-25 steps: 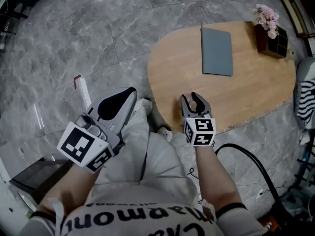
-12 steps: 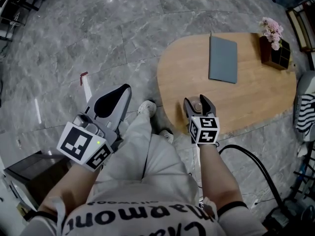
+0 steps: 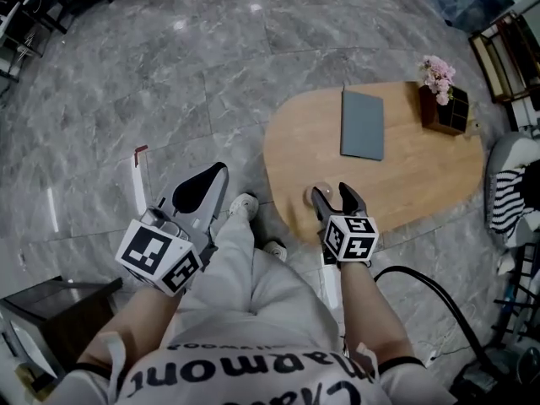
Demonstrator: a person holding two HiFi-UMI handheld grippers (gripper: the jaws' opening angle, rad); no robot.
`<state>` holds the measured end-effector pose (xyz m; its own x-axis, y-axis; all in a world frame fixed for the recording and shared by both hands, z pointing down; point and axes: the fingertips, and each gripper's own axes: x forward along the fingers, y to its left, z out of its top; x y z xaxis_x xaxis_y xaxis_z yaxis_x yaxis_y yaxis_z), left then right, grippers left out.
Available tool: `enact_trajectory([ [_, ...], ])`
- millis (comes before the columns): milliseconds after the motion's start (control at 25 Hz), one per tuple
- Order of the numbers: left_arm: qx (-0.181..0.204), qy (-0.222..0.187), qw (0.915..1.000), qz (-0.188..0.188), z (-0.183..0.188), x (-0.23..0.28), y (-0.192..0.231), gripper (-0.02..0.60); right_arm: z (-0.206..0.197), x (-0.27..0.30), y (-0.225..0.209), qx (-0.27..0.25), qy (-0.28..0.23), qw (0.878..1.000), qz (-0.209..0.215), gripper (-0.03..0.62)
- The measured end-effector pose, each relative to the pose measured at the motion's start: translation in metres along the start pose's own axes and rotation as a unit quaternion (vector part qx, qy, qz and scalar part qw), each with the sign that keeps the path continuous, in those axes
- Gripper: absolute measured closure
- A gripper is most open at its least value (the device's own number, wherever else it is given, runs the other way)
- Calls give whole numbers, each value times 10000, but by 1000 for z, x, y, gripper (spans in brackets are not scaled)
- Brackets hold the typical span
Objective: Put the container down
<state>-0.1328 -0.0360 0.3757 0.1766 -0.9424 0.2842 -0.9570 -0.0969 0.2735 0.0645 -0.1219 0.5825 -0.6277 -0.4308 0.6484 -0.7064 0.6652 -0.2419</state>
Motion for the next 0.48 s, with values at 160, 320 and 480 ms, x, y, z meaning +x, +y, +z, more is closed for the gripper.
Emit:
enact_trajectory([
  [160,24,-257,9997,-46,29,-11,-5,566,26,-31,8,249,-146,9996,-30,330],
  [320,-54,-393,9989,-259,59,-18,-14,566,50,-58,29,775,24,9964,354,330],
  [480,-351,8,9977,-580,62,-18,-32,566,68,-91,48,1184,167,9904,700,332],
])
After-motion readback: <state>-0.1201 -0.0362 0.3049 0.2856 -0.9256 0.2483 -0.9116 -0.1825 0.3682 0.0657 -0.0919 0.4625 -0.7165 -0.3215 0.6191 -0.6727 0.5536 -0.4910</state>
